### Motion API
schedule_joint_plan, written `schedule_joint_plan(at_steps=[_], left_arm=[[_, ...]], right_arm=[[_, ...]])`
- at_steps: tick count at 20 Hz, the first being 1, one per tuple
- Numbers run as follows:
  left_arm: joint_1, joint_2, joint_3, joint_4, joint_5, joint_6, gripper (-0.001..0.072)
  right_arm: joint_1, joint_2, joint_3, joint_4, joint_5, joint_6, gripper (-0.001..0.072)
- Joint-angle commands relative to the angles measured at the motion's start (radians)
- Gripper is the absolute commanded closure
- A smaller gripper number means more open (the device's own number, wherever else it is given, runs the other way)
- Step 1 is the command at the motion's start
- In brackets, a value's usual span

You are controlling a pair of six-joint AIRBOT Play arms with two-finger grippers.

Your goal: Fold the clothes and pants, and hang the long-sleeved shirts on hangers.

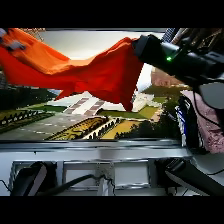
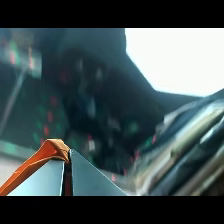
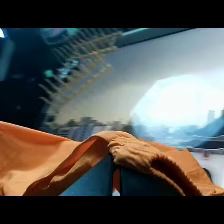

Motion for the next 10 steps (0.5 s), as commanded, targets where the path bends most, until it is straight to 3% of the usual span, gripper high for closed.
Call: schedule_joint_plan(at_steps=[1, 4, 10], left_arm=[[0.001, 0.077, 0.06, 0.072, 0.084, 0.031, 0.0706], [0.001, 0.116, 0.111, 0.182, 0.137, 0.03, 0.0706], [0.001, 0.137, 0.175, 0.206, 0.149, 0.03, 0.0706]], right_arm=[[0.024, 0.029, 0.074, 0.166, 0.093, -0.046, 0.069], [0.1, 0.089, 0.103, 0.206, 0.125, -0.029, 0.069], [0.157, 0.193, 0.159, 0.216, 0.124, 0.164, 0.069]])
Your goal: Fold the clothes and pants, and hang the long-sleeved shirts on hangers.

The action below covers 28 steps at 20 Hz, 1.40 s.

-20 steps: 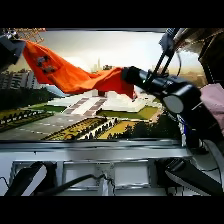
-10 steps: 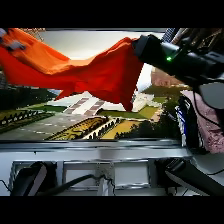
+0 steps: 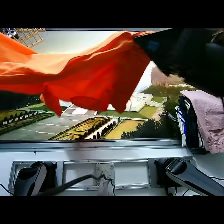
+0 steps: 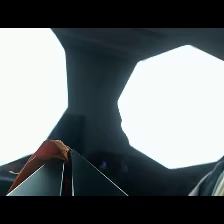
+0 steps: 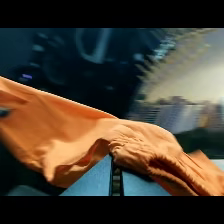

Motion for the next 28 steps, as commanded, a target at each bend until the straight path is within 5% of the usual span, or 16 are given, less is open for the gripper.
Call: schedule_joint_plan(at_steps=[1, 9, 15, 20, 28], left_arm=[[0.001, 0.013, 0.026, 0.026, 0.02, 0.001, 0.0707], [-0.07, -0.246, 0.026, -0.042, -0.07, 0.001, 0.0706], [-0.204, -0.579, 0.019, -0.019, -0.215, 0.0, 0.0708], [-0.279, -0.789, -0.008, 0.009, -0.216, -0.011, 0.0708], [-0.215, -0.766, -0.011, 0.164, -0.299, -0.132, 0.0709]], right_arm=[[0.037, 0.051, 0.036, 0.026, 0.01, 0.122, 0.069], [-0.039, -0.074, 0.05, -0.285, 0.191, 0.246, 0.0691], [-0.247, -0.393, 0.012, -0.267, 0.248, 0.113, 0.0693], [-0.349, -0.687, -0.017, -0.111, 0.088, -0.108, 0.0693], [-0.494, -0.782, 0.002, -0.029, 0.071, -0.201, 0.0692]])
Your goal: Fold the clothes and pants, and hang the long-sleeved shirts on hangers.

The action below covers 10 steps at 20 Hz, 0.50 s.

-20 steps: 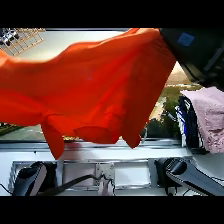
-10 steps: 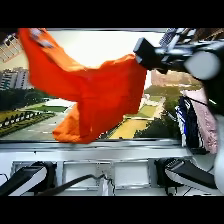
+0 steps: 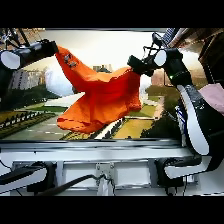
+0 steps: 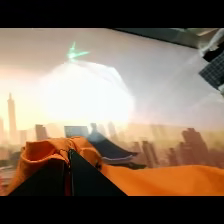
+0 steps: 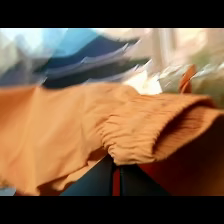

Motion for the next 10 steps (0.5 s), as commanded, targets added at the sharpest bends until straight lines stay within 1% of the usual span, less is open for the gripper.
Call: schedule_joint_plan(at_steps=[1, 3, 5, 6, 7, 10], left_arm=[[0.024, 0.03, -0.002, 0.063, -0.105, -0.049, 0.0709], [0.024, 0.073, -0.005, 0.144, -0.231, -0.062, 0.0709], [0.024, 0.148, -0.041, 0.251, -0.336, -0.13, 0.0709], [0.024, 0.198, -0.072, 0.292, -0.357, -0.165, 0.0709], [0.025, 0.26, -0.112, 0.313, -0.374, -0.193, 0.0709], [0.011, 0.441, -0.232, 0.272, -0.443, -0.211, 0.0709]], right_arm=[[-0.049, -0.012, 0.02, 0.034, 0.046, -0.058, 0.0692], [-0.047, 0.002, 0.02, 0.028, 0.116, -0.137, 0.0692], [-0.045, 0.007, 0.019, 0.015, 0.219, -0.178, 0.0693], [-0.045, 0.011, 0.017, 0.011, 0.261, -0.208, 0.0693], [-0.045, 0.015, 0.017, 0.006, 0.293, -0.233, 0.0693], [-0.045, 0.037, 0.017, -0.021, 0.391, -0.271, 0.0693]])
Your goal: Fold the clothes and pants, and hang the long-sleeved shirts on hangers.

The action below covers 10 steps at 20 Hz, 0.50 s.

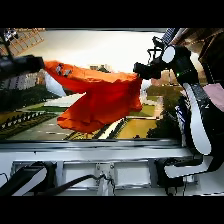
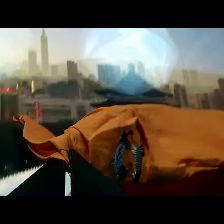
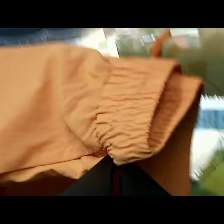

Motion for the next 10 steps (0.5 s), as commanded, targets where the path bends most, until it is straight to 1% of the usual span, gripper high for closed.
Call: schedule_joint_plan(at_steps=[1, 3, 4, 6, 10], left_arm=[[-0.016, 0.2, -0.142, 0.005, -0.128, -0.058, 0.0709], [-0.027, 0.296, -0.241, 0.0, -0.164, -0.085, 0.0709], [-0.027, 0.343, -0.296, -0.001, -0.18, -0.097, 0.0709], [-0.027, 0.422, -0.395, -0.009, -0.223, -0.117, 0.0709], [-0.027, 0.546, -0.565, -0.106, -0.27, -0.118, 0.0708]], right_arm=[[0.0, 0.023, 0.001, -0.023, 0.157, -0.075, 0.0693], [0.014, 0.031, 0.0, -0.043, 0.222, -0.114, 0.0693], [0.023, 0.035, -0.006, -0.052, 0.228, -0.13, 0.0693], [0.036, 0.038, -0.037, -0.063, 0.232, -0.136, 0.0693], [0.067, 0.043, -0.153, -0.062, 0.26, -0.142, 0.0693]])
